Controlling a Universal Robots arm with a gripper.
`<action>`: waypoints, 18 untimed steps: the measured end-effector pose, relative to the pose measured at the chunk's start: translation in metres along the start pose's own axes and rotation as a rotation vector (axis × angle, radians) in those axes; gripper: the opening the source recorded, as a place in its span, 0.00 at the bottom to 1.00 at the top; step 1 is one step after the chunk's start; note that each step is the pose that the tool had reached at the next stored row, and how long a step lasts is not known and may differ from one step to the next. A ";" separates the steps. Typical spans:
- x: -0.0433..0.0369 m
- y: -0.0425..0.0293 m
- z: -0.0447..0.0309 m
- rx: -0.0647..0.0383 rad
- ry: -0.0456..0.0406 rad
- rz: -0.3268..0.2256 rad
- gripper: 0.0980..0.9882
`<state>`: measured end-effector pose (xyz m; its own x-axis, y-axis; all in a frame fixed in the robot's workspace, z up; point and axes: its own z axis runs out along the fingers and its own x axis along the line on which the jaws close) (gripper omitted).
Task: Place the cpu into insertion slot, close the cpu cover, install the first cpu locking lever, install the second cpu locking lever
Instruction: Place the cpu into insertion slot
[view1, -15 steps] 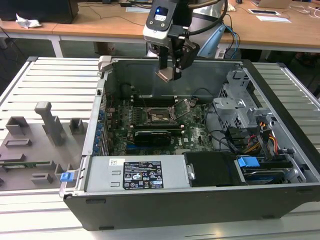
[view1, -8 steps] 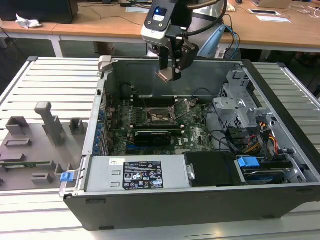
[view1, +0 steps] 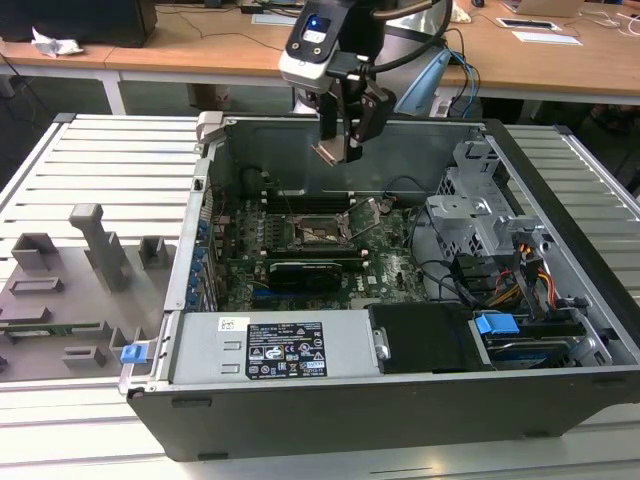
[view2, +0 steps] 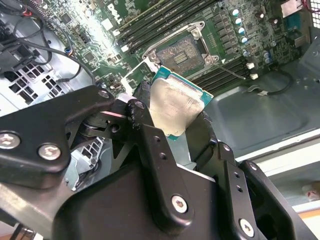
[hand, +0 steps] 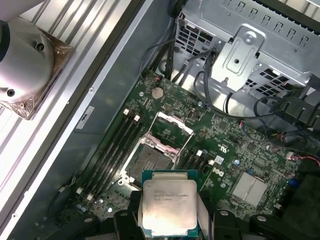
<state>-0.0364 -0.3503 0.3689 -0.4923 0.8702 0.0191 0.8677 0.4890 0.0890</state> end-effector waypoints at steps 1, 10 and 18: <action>0.0000 0.0000 0.0001 0.000 -0.0005 0.006 0.48; 0.0000 0.0000 0.0007 -0.001 -0.0041 0.047 0.48; 0.0000 -0.0001 0.0011 -0.001 -0.0067 0.075 0.48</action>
<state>-0.0364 -0.3503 0.3679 -0.4252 0.9049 0.0191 0.9022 0.4221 0.0890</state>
